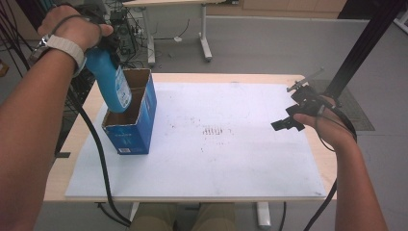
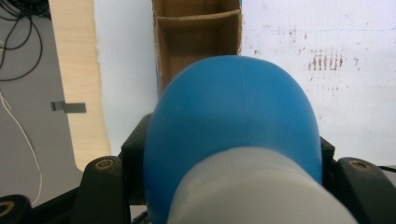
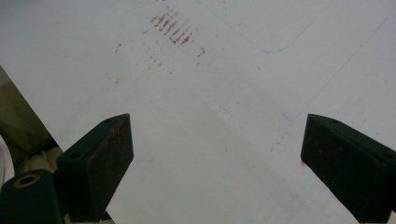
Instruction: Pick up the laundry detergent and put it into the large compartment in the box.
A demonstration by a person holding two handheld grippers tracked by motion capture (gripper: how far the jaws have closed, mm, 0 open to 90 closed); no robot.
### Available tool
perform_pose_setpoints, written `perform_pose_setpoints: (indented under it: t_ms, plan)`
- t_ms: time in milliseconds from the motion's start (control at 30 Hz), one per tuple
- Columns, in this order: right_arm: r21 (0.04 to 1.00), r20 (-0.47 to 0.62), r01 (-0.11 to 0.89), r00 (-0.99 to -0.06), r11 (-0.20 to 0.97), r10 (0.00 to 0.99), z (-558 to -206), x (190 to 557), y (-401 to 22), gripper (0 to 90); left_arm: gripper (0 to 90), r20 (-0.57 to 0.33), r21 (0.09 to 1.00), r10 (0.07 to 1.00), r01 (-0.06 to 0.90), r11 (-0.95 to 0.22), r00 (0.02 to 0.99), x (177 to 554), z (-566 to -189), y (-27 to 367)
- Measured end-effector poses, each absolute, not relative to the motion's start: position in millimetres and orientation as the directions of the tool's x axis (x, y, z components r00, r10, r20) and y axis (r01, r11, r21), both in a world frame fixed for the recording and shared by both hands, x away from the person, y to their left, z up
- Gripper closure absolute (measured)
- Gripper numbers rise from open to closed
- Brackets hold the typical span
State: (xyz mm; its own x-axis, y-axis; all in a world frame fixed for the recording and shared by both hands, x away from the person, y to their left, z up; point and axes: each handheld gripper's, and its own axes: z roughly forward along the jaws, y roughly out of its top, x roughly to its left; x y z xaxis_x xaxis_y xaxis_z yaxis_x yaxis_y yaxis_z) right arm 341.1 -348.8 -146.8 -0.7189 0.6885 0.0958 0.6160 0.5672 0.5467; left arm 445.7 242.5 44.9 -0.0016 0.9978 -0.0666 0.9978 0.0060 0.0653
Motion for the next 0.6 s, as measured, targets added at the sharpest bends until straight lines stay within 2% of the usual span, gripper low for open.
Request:
perform_pose_setpoints:
  t_ms: [600]
  plan:
    - [0.543,0.101,0.625,-0.711,0.560,0.696,-149,340,-351,9.1,39.2,-0.059,0.062,0.998,0.998,0.001,0.003,453,28,243]
